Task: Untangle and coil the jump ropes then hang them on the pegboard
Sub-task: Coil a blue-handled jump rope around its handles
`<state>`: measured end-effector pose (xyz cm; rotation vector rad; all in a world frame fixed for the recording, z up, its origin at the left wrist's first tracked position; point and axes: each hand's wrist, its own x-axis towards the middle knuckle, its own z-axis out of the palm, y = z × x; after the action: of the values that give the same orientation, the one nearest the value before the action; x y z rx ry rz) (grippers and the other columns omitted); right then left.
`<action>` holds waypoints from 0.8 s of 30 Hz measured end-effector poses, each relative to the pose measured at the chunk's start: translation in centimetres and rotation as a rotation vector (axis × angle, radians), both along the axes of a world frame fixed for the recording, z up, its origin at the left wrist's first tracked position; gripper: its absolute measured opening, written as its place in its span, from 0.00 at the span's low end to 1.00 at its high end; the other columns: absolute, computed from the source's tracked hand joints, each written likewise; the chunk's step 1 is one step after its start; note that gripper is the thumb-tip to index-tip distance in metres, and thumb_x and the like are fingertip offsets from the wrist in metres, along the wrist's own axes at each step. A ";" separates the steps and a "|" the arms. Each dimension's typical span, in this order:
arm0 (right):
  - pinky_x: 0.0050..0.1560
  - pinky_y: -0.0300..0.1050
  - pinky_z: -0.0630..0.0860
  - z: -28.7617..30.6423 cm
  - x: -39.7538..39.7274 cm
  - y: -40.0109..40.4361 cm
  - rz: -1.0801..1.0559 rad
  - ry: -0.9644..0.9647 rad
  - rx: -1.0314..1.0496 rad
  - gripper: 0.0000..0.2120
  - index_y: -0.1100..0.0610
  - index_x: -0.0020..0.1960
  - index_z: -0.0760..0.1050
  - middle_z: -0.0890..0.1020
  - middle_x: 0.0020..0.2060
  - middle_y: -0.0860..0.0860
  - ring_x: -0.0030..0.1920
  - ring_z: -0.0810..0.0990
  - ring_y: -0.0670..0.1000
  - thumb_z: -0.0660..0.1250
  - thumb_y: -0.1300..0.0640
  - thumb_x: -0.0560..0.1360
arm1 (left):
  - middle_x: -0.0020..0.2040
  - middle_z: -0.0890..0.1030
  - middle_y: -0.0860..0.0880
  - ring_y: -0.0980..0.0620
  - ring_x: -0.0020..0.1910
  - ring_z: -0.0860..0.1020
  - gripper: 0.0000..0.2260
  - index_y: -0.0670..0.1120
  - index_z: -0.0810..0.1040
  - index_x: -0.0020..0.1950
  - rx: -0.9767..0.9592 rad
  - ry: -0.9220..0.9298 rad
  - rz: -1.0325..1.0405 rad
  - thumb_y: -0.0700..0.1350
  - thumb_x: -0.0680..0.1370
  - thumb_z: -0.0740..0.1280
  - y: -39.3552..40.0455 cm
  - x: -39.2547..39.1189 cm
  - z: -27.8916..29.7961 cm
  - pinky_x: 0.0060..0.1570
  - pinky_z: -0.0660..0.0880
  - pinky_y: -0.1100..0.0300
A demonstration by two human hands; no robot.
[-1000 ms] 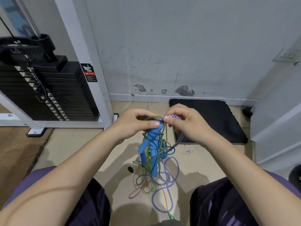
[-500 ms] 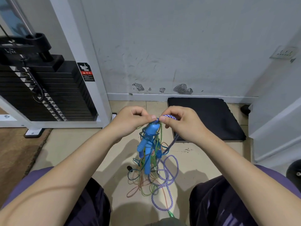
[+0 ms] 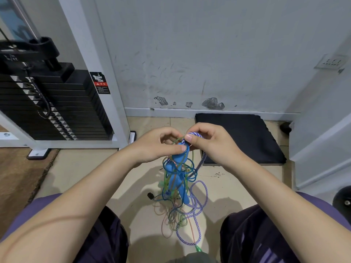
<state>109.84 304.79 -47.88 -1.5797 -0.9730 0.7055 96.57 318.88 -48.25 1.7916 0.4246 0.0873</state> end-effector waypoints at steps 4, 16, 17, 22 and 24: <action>0.40 0.39 0.78 0.1 -0.4 0.0 -0.021 0.040 0.032 0.03 0.62 0.43 0.80 0.82 0.36 0.54 0.38 0.80 0.47 0.70 0.65 0.76 | 0.55 0.83 0.42 0.56 0.45 0.81 0.12 0.44 0.76 0.57 -0.068 0.030 -0.027 0.39 0.75 0.72 -0.2 0.0 -0.3 0.45 0.77 0.66; 0.34 0.40 0.77 0.0 1.2 0.0 0.096 0.145 -0.236 0.08 0.68 0.49 0.79 0.83 0.34 0.61 0.32 0.81 0.53 0.73 0.64 0.73 | 0.40 0.82 0.48 0.52 0.40 0.77 0.13 0.48 0.80 0.45 0.059 -0.123 0.118 0.35 0.67 0.78 -0.8 0.4 -0.9 0.44 0.76 0.61; 0.35 0.40 0.77 0.1 1.3 -0.1 0.112 0.137 -0.243 0.07 0.68 0.49 0.79 0.83 0.35 0.62 0.33 0.81 0.53 0.72 0.66 0.74 | 0.39 0.82 0.48 0.52 0.40 0.77 0.13 0.47 0.81 0.45 0.048 -0.117 0.120 0.36 0.67 0.79 -0.9 0.4 -1.0 0.44 0.76 0.61; 0.37 0.42 0.76 -0.1 1.4 -0.1 0.127 0.073 -0.202 0.08 0.61 0.48 0.78 0.82 0.35 0.59 0.37 0.79 0.54 0.68 0.72 0.73 | 0.43 0.85 0.48 0.53 0.42 0.81 0.13 0.45 0.81 0.48 -0.056 -0.129 0.178 0.40 0.66 0.79 -0.6 0.4 -1.1 0.49 0.78 0.60; 0.37 0.43 0.74 0.0 1.3 -0.2 0.117 0.043 -0.181 0.09 0.60 0.48 0.77 0.82 0.35 0.57 0.37 0.79 0.54 0.68 0.71 0.73 | 0.44 0.86 0.49 0.54 0.43 0.82 0.16 0.42 0.80 0.52 -0.159 -0.129 0.134 0.39 0.67 0.79 -0.4 0.3 -0.8 0.47 0.78 0.62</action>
<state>111.18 304.64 -47.85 -1.6657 -0.9987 0.9275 96.85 318.45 -49.07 1.5905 0.4455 0.2550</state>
